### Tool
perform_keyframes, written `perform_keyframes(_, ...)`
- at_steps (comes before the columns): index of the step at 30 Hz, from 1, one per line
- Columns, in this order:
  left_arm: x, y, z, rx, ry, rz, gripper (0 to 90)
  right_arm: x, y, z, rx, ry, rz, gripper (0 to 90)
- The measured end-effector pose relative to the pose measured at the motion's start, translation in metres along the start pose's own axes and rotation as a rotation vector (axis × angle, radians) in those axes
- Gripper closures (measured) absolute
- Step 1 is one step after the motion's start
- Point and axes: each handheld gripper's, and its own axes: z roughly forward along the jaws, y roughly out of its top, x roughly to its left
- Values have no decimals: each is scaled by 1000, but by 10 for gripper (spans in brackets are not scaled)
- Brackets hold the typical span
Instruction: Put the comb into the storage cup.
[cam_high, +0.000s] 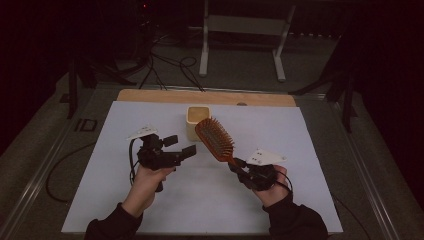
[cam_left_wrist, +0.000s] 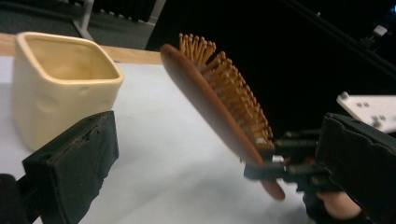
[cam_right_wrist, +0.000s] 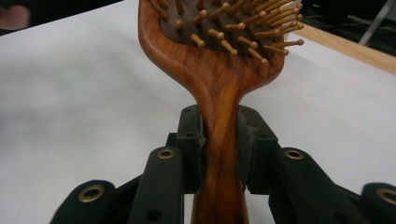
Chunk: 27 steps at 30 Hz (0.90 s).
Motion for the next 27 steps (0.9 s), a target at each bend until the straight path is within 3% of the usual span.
perform_keyframes(10,2,7,37,13,-23,-107,3,3,1,1,5,-9,-16,731)
perform_keyframes(11,4,7,45,20,-20,-142,3,3,1,1,6,-6,-17,731)
perform_keyframes(15,11,3,60,24,-28,-221,57,4,1,1,4,-12,-25,731)
perform_keyframes(21,12,0,71,17,-15,-265,176,8,1,4,16,0,-36,729)
perform_keyframes(23,12,-1,71,9,-11,-276,258,8,1,4,11,-4,-36,729)
perform_keyframes(27,11,-2,71,-4,-31,-294,316,9,1,4,16,-16,-46,729)
